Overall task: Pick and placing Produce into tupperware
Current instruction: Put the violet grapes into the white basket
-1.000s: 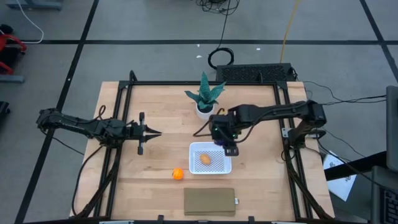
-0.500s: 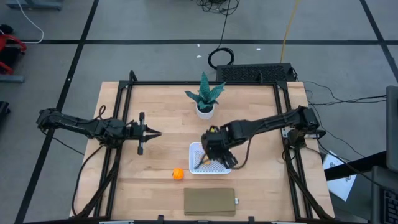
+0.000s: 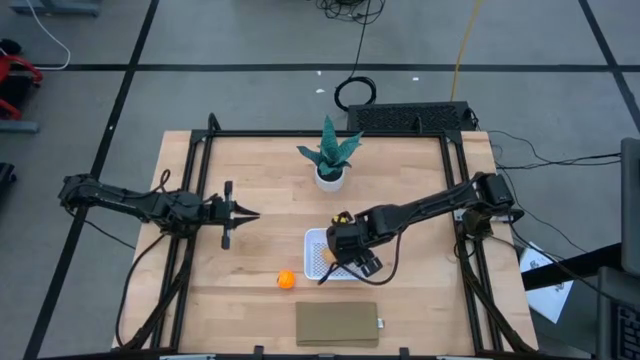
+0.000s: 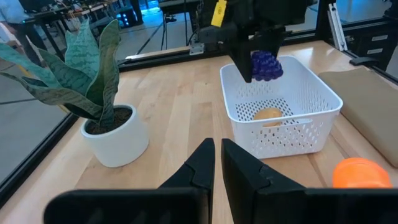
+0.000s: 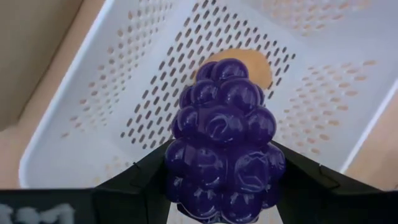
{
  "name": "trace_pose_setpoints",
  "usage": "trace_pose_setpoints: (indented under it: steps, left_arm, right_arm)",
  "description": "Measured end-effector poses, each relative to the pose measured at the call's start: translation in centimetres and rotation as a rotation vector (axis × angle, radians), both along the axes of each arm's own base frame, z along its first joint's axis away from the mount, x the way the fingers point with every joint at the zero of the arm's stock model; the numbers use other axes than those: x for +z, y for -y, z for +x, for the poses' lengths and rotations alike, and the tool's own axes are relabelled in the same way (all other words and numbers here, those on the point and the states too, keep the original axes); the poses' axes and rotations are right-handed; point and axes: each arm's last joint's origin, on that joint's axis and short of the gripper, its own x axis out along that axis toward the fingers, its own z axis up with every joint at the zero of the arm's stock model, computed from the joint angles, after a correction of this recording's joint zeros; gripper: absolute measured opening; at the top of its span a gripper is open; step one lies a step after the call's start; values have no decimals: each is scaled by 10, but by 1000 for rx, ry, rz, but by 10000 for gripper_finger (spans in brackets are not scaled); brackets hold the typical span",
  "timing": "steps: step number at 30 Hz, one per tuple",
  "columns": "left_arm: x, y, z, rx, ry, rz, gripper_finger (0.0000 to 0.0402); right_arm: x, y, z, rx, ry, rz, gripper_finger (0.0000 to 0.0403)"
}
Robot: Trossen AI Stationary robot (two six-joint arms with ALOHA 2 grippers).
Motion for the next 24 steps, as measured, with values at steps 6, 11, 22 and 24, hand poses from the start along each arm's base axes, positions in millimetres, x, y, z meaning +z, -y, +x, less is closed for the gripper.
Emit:
trace_pose_setpoints:
  steps: [6,11,22,24]
  left_arm:
    - [0,0,0,0,0,-2,33]
    - [0,0,0,0,0,-1,33]
    - [0,0,0,-1,-1,6,33]
    - [0,0,0,-1,0,6,33]
  right_arm:
    - [-10,-5,-1,18,29,9,210]
    - [-17,-5,-2,18,39,16,210]
    - [-18,2,2,-69,46,93,210]
    - [-19,2,1,-90,33,97,210]
